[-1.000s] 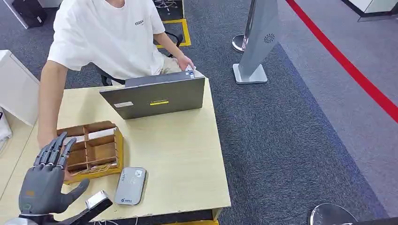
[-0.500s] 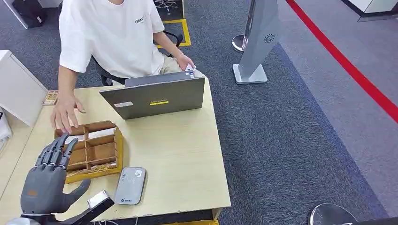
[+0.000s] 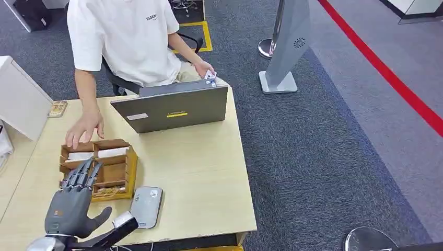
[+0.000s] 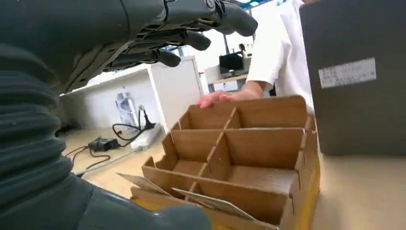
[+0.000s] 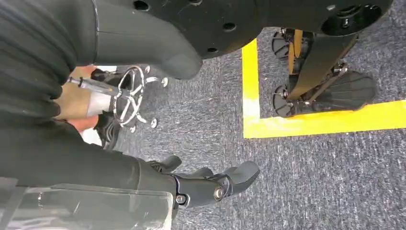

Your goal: Pass the card to the sensor for recognition and then transmit it.

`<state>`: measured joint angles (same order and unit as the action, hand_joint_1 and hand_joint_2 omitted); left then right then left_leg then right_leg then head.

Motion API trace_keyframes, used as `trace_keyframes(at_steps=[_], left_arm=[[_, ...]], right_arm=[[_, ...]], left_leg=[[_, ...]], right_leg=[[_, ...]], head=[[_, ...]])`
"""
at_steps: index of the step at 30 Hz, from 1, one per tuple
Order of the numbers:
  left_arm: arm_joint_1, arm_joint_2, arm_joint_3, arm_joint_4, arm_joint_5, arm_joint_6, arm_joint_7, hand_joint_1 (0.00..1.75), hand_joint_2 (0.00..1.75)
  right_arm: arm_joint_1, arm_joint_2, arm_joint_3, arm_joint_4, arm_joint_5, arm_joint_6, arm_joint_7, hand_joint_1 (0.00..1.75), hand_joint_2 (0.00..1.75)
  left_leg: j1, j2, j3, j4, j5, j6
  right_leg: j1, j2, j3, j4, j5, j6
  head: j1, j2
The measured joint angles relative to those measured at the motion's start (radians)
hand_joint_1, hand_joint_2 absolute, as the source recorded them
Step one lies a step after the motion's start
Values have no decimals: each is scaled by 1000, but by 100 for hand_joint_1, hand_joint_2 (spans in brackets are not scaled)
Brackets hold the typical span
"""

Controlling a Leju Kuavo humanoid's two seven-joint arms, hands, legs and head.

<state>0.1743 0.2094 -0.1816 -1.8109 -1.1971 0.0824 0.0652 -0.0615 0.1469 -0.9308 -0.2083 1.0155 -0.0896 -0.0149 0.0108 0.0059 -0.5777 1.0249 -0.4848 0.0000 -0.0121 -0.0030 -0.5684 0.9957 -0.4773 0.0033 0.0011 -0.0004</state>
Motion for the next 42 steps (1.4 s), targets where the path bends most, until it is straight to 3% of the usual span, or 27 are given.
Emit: trace_keyframes(at_steps=[11, 21, 29, 42], left_arm=[[-23, -19, -8, 89, -10, 3, 41, 0, 175], [-19, -39, -5, 105, -61, 63, 77, 0, 175], [3, -65, 36, 102, -97, 128, 103, 0, 175], [-1, -107, 99, 116, -117, 142, 102, 0, 175]], right_arm=[[0, 0, 0, 0, 18, 3, 3, 0, 175], [1, 0, 0, 0, 27, 0, 8, 0, 175], [4, 0, 0, 0, 37, -1, 9, 0, 175], [4, 0, 0, 0, 58, 7, 12, 0, 175]], left_leg=[[0, 0, 0, 0, 0, 0], [0, 0, 0, 0, 0, 0], [0, 0, 0, 0, 0, 0], [0, 0, 0, 0, 0, 0]], right_leg=[[0, 0, 0, 0, 0, 0], [0, 0, 0, 0, 0, 0], [0, 0, 0, 0, 0, 0], [0, 0, 0, 0, 0, 0]], head=[[0, 0], [0, 0], [0, 0], [0, 0]])
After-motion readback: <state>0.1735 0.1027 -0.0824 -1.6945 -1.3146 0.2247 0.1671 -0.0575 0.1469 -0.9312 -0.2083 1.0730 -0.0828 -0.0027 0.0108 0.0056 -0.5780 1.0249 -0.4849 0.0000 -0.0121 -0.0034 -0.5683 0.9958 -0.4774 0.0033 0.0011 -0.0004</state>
